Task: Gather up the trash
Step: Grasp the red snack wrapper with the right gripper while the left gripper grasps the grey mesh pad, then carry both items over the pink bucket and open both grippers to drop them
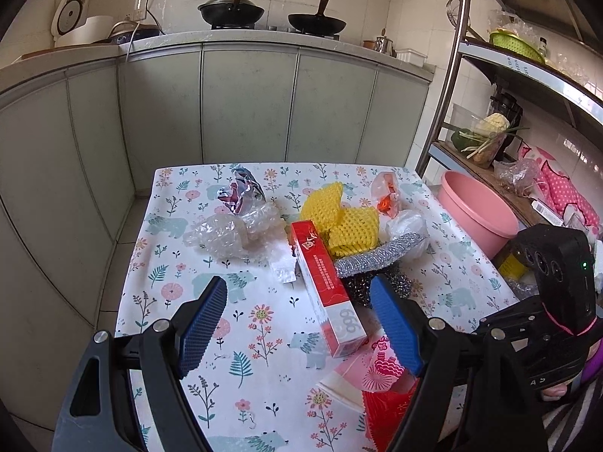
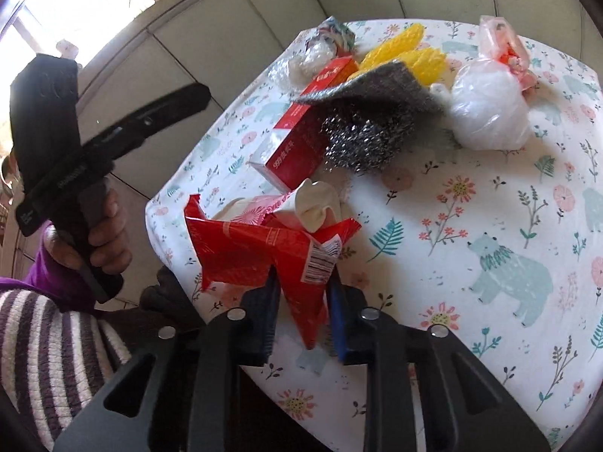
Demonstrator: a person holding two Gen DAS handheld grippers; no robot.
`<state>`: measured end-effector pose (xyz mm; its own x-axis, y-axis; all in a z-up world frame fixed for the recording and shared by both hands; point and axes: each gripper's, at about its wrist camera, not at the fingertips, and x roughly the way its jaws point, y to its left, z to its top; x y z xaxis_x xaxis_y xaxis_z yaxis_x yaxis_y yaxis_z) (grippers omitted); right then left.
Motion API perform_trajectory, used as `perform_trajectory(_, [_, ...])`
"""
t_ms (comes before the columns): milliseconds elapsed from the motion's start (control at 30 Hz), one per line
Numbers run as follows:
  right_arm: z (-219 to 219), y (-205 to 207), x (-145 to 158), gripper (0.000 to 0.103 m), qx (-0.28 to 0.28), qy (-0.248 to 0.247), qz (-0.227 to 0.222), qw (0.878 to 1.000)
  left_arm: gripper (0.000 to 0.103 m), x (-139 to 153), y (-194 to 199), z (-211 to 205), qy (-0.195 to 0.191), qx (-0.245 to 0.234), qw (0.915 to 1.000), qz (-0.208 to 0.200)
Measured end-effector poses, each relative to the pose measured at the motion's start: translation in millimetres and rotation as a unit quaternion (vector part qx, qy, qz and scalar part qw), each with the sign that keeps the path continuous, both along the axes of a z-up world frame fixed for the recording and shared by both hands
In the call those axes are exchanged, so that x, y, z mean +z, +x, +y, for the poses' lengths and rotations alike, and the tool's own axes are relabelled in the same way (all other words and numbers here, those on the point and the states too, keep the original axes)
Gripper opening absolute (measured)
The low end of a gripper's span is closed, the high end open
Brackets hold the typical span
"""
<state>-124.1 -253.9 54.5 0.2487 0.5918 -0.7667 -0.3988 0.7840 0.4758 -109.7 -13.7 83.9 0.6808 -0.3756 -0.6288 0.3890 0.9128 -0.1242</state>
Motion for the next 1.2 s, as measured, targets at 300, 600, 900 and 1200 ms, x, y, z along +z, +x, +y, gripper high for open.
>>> perform_trajectory(300, [-49, -6, 20, 0.015, -0.087, 0.024, -0.036, 0.995, 0.069, -3, 10, -33, 0.016, -0.049, 0.9987, -0.007])
perform_trajectory(600, [-95, -10, 39, 0.015, -0.173, 0.001, -0.086, 0.981, 0.062, -11, 18, -83, 0.064, -0.107, 0.992, -0.02])
perform_trajectory(900, [-132, -13, 48, 0.015, -0.23, -0.017, -0.119, 0.966, 0.042, -25, 31, -121, 0.117, -0.128, 0.9844, -0.028])
perform_trajectory(1200, [-149, -14, 48, 0.015, -0.251, 0.005, -0.131, 0.959, 0.006, -6, 42, -113, 0.087, -0.124, 0.9884, -0.012])
